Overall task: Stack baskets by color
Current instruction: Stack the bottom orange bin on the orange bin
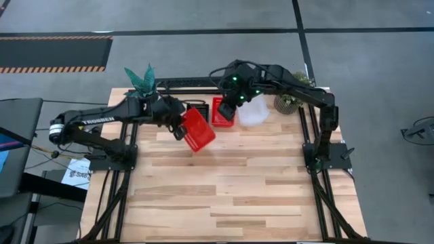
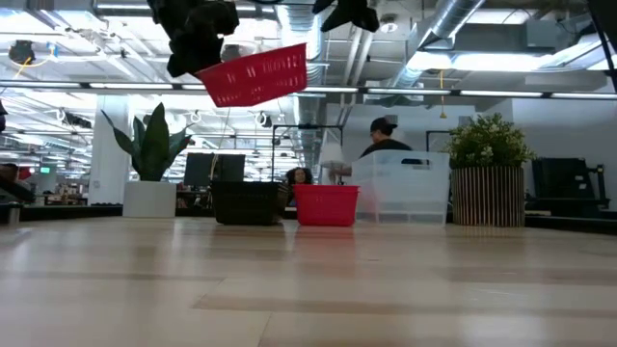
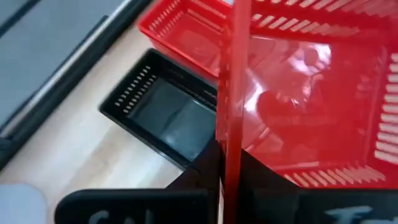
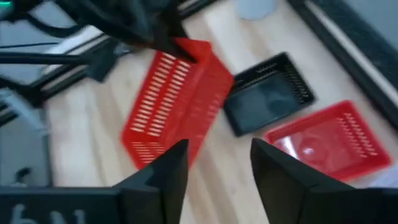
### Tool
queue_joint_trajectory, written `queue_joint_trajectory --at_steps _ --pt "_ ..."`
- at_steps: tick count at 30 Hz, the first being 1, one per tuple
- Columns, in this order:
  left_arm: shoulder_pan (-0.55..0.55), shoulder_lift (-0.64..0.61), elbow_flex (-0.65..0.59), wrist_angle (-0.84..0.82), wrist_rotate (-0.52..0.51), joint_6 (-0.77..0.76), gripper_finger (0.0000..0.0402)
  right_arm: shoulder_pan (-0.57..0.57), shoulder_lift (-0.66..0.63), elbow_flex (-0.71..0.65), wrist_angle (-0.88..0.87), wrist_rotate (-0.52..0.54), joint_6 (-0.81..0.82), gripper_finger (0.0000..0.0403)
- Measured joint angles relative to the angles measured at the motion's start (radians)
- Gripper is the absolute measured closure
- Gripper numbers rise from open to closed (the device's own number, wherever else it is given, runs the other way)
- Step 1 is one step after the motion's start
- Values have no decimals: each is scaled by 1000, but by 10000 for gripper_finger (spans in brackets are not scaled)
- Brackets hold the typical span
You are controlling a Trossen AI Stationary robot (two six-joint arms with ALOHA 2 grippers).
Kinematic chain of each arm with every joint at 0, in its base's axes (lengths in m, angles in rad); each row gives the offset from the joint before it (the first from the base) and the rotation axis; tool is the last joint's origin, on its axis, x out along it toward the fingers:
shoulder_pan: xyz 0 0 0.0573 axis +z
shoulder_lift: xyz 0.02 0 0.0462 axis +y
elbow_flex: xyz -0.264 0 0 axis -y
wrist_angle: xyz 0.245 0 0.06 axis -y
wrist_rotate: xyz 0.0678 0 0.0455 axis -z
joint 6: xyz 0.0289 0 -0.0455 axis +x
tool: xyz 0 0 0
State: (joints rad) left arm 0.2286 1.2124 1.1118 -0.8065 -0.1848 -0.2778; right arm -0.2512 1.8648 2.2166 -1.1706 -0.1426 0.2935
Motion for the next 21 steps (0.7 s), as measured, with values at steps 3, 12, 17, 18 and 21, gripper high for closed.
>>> queue_joint_trajectory --at_steps 3,12,17,18,21 --pt "37 1 0 9 0 36 401 0 8 -6 -5 75 6 192" --pt "66 1 1 69 20 61 401 25 5 -127 146 168 5 182" --pt "66 1 1 77 14 60 401 36 7 -180 200 169 -2 183" --pt "66 1 1 81 14 60 401 39 7 -185 203 169 -3 183" --pt "66 17 2 107 16 60 401 51 6 -196 211 169 -9 184"
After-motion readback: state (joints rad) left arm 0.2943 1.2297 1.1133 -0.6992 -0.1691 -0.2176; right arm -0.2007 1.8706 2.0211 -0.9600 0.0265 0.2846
